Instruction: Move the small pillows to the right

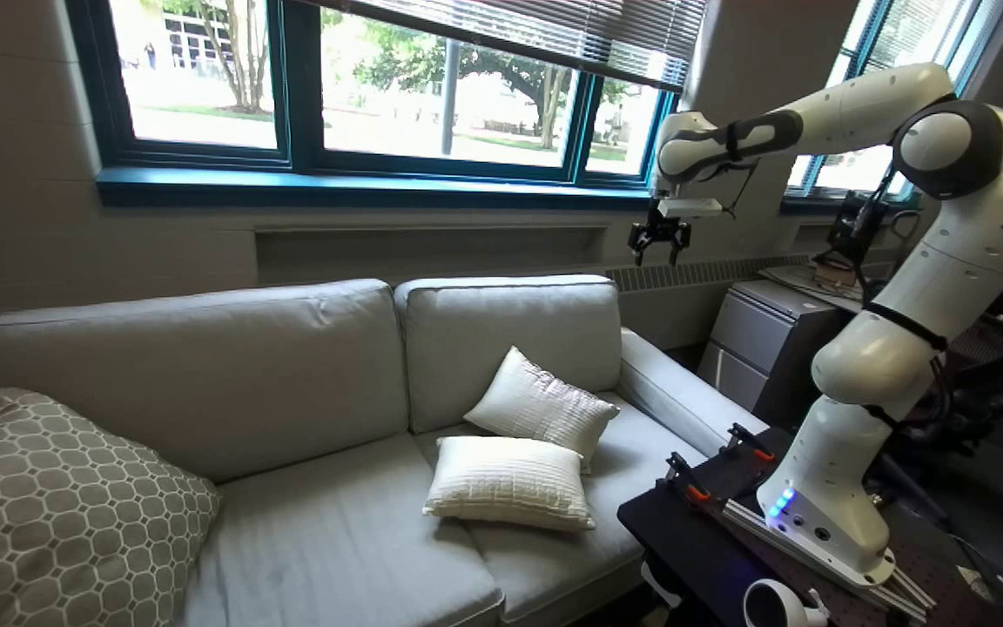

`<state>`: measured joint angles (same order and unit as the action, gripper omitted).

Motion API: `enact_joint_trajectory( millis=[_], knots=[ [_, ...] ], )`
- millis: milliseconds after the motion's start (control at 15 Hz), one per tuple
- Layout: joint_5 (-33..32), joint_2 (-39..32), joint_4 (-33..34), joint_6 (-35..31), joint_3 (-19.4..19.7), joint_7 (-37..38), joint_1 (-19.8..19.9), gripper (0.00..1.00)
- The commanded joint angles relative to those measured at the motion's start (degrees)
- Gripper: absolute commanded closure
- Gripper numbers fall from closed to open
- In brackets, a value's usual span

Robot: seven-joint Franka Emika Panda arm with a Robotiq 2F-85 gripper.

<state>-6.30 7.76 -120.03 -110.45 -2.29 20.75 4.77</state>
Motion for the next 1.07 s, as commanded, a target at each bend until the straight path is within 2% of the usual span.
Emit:
enact_joint_trajectory(
  millis=[0,267,467,533,667,933,1000],
  knots=[
    [3.06,-11.26,11.12,-0.26,1.74,-0.80,-0.76,0.00],
    [6.82,-24.62,23.16,4.60,2.66,-4.97,-1.19,0.00],
    [5.52,-33.09,30.49,11.84,3.19,-6.11,-2.00,0.00],
    [6.12,-27.51,23.26,6.27,3.53,-4.90,-2.05,0.00],
    [6.14,-30.28,24.54,6.08,3.85,-4.98,-2.36,0.00],
    [6.07,-29.20,24.47,6.05,4.05,-4.93,-2.48,0.00],
    [3.51,-27.77,22.87,5.86,4.85,-1.29,-3.58,0.00]
  ],
)
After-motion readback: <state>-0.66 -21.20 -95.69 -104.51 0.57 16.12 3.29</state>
